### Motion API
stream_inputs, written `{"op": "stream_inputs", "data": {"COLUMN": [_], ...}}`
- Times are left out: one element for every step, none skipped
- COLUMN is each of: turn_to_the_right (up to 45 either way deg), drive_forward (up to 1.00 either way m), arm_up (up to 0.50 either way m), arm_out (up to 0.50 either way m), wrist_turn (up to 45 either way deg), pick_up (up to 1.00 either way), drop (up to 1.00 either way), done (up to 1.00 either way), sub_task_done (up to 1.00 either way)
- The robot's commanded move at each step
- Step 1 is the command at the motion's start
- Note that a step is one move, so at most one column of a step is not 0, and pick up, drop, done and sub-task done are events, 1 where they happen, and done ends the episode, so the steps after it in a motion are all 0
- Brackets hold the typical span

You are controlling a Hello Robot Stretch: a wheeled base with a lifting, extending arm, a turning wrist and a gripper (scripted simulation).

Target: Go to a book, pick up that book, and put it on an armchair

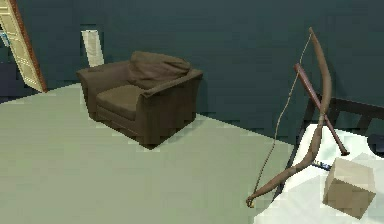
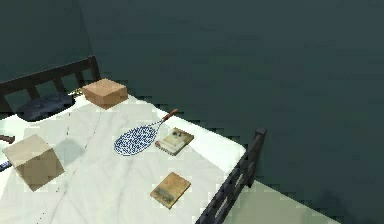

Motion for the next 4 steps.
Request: {"op": "stream_inputs", "data": {"turn_to_the_right": [0.0, 0.0, 0.0, 0.0], "drive_forward": [0.0, 0.0, 0.0, 0.0], "arm_up": [0.5, 0.02, 0.0, 0.0], "arm_out": [0.0, 0.0, 0.36, 0.0], "wrist_turn": [0.0, 0.0, 0.0, 45.0], "pick_up": [0.0, 0.0, 0.0, 0.0], "drop": [0.0, 0.0, 0.0, 0.0], "done": [0.0, 0.0, 0.0, 0.0], "sub_task_done": [0.0, 0.0, 0.0, 0.0]}}
